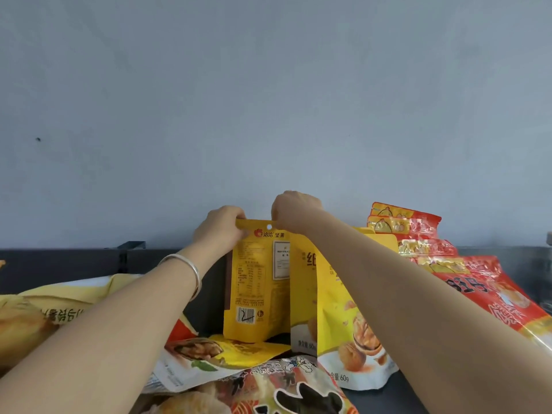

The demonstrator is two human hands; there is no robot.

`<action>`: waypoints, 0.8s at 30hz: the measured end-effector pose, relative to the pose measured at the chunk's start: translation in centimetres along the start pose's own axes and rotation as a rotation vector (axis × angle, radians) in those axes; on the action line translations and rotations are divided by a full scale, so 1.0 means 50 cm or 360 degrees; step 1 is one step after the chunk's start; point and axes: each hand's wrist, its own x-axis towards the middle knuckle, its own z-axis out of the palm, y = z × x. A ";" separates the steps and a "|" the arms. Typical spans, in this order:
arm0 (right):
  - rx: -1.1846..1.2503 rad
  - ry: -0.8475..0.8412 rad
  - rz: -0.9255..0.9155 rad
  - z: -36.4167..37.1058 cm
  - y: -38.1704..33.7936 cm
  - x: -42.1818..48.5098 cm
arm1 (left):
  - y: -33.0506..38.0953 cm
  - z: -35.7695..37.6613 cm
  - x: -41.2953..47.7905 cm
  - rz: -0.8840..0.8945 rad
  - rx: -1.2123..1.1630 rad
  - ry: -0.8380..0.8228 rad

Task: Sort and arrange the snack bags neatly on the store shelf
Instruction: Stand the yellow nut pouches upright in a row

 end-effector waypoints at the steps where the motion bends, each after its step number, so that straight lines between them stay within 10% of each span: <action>1: -0.0008 0.0002 0.0015 -0.001 -0.002 0.002 | 0.000 -0.004 -0.002 0.0016 0.0020 0.0027; 13: 0.0791 0.0139 0.0052 -0.033 -0.067 -0.053 | 0.027 -0.096 -0.048 -0.0139 -0.0248 0.0600; 20: 0.1570 -0.0652 0.0087 -0.054 -0.128 -0.110 | 0.031 -0.120 -0.100 -0.0278 -0.0152 0.0645; 24: 0.1848 -0.0882 0.0126 -0.055 -0.126 -0.122 | 0.060 -0.144 -0.150 -0.0624 -0.1127 0.0374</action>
